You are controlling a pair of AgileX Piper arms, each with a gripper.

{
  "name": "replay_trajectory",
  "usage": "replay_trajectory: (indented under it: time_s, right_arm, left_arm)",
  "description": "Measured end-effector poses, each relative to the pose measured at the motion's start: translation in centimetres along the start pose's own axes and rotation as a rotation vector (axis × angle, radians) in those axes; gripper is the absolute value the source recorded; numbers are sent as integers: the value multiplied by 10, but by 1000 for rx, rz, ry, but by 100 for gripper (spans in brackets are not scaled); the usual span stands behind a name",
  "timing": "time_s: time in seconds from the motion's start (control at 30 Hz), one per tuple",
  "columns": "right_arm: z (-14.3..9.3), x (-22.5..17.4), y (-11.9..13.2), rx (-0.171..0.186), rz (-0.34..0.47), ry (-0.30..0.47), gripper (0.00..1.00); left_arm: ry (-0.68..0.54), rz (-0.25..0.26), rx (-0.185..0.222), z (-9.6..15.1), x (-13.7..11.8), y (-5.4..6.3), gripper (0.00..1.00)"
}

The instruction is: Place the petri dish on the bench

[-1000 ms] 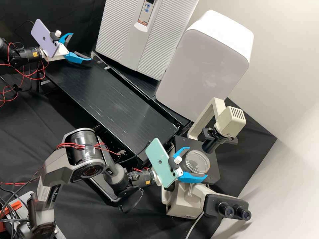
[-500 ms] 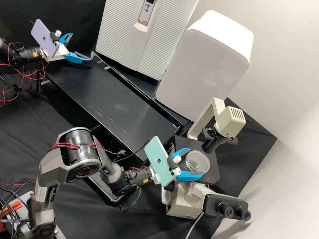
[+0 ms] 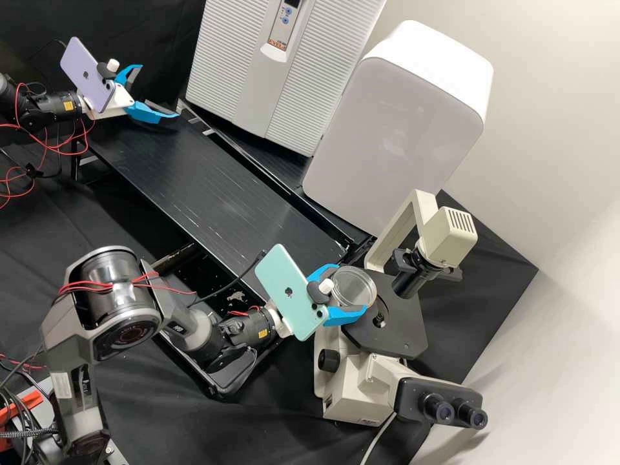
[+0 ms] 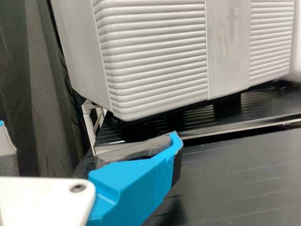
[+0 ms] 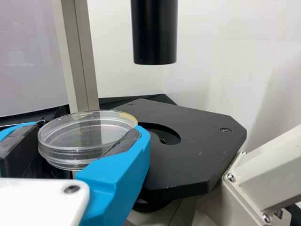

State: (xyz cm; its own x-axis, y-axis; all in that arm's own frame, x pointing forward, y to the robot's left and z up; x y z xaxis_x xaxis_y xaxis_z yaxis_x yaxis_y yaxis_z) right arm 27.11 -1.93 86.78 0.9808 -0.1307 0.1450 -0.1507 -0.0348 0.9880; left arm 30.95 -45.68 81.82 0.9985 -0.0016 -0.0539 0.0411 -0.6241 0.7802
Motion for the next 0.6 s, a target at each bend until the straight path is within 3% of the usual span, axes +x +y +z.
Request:
replay_trajectory:
  time_s: [0.23, 0.43, 0.6]
  right_arm:
    - [2, -4, -2, 1, -10, -6, 0]
    - [-6, -19, -7, 23, -37, 38, 0]
    - [-17, -36, -18, -4, -109, 108, 0]
  left_arm:
    - [0, 0, 0, 0, 0, 0, 100]
    - [0, 0, 0, 0, 0, 0, 100]
    - [0, 0, 0, 0, 0, 0, 100]
